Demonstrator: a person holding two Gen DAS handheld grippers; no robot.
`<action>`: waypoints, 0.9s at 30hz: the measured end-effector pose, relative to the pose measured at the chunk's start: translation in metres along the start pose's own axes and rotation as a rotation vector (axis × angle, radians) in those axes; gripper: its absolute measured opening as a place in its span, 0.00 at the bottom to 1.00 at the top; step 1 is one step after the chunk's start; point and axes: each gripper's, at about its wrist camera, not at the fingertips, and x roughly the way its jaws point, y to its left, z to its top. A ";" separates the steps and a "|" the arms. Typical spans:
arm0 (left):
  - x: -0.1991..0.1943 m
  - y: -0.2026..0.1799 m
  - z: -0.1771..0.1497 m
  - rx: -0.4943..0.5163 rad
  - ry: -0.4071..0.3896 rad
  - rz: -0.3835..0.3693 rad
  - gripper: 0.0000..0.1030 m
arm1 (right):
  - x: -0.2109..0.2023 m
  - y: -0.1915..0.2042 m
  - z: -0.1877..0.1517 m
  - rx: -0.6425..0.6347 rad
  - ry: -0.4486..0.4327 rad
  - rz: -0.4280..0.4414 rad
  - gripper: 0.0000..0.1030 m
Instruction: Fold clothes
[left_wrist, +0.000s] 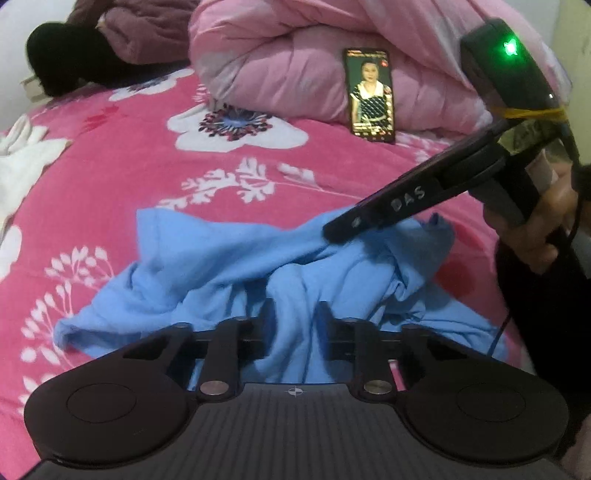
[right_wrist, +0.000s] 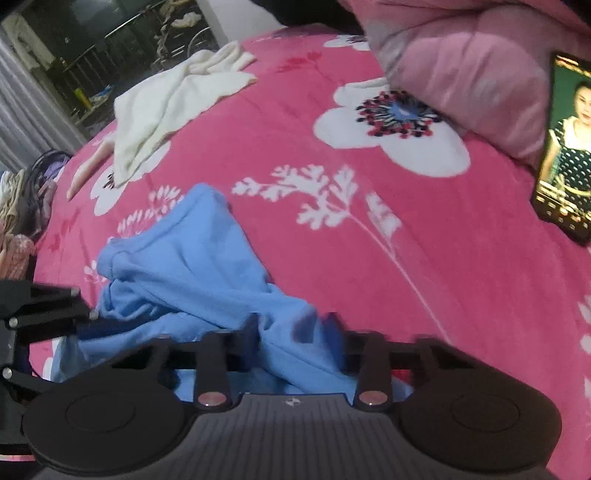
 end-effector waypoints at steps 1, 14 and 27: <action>-0.002 0.001 -0.001 -0.017 -0.010 0.002 0.10 | -0.002 -0.002 0.001 0.006 -0.015 -0.010 0.17; -0.061 -0.016 -0.019 -0.079 -0.116 -0.238 0.03 | -0.005 0.025 0.080 -0.106 -0.194 0.003 0.08; -0.043 -0.016 -0.037 -0.118 -0.084 -0.353 0.03 | 0.002 0.093 0.160 -0.234 -0.231 0.166 0.41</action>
